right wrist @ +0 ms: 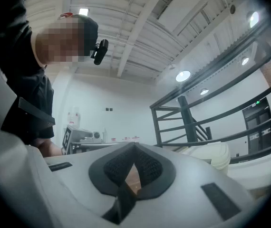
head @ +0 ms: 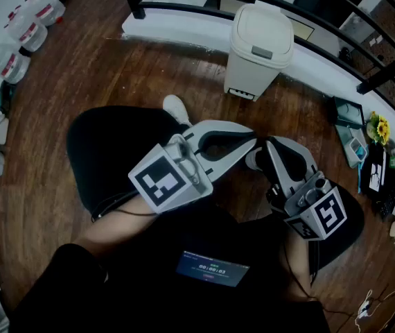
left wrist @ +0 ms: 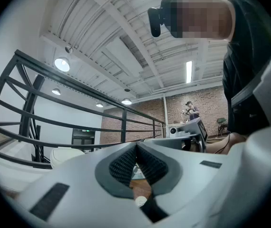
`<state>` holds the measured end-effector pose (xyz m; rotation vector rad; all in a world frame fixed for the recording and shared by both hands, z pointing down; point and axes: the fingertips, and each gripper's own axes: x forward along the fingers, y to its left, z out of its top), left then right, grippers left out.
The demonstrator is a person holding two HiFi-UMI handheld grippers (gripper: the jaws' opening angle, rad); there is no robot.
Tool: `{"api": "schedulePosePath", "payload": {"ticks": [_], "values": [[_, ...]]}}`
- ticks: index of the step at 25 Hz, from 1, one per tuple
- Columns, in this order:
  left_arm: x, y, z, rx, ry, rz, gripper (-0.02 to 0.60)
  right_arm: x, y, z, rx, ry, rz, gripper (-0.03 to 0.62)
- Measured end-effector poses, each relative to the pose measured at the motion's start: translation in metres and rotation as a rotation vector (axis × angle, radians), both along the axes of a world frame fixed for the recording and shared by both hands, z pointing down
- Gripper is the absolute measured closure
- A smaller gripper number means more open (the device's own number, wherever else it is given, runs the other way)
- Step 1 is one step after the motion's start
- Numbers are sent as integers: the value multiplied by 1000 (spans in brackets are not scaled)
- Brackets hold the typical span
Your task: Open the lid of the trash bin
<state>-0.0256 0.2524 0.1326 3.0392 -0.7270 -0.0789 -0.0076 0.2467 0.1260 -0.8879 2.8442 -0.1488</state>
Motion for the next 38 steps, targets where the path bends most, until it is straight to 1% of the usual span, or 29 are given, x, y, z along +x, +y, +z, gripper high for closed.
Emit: {"api": "schedulePosePath", "payload": {"ticks": [2, 4, 6, 8, 12, 15, 21, 24, 26, 28, 30, 34, 36, 38], "values": [[3, -8, 3, 1, -9, -2, 548, 3, -9, 3, -6, 6, 19, 574], [6, -19, 6, -11, -2, -10, 546, 6, -22, 4, -4, 13, 37, 574], [8, -36, 9, -34, 16, -24, 546, 10, -41, 5, 3, 20, 55, 574], [11, -58, 14, -50, 18, -34, 547, 17, -63, 7, 6, 24, 71, 574], [25, -100, 18, -23, -29, -32, 546, 31, -105, 8, 3, 28, 91, 576], [31, -139, 17, -23, -24, -35, 546, 35, -143, 5, 6, 32, 93, 576], [42, -216, 28, -4, -82, -47, 546, 35, -222, 12, -10, 96, 86, 576], [48, -245, 40, -20, -90, -56, 546, 38, -255, 23, -45, 105, 94, 576], [49, -261, 49, -41, -89, -82, 547, 38, -270, 33, -68, 117, 98, 576], [49, -273, 60, -82, -79, -122, 548, 39, -281, 43, -84, 129, 102, 574], [51, -279, 73, -114, -72, -140, 548, 43, -287, 54, -87, 131, 119, 574], [53, -282, 95, -175, -47, -172, 548, 46, -293, 76, -105, 81, 161, 574], [52, -284, 100, -168, -35, -200, 548, 43, -293, 87, -128, 50, 171, 576], [53, -280, 101, -141, -10, -207, 548, 45, -292, 99, -146, 47, 188, 576]]}}
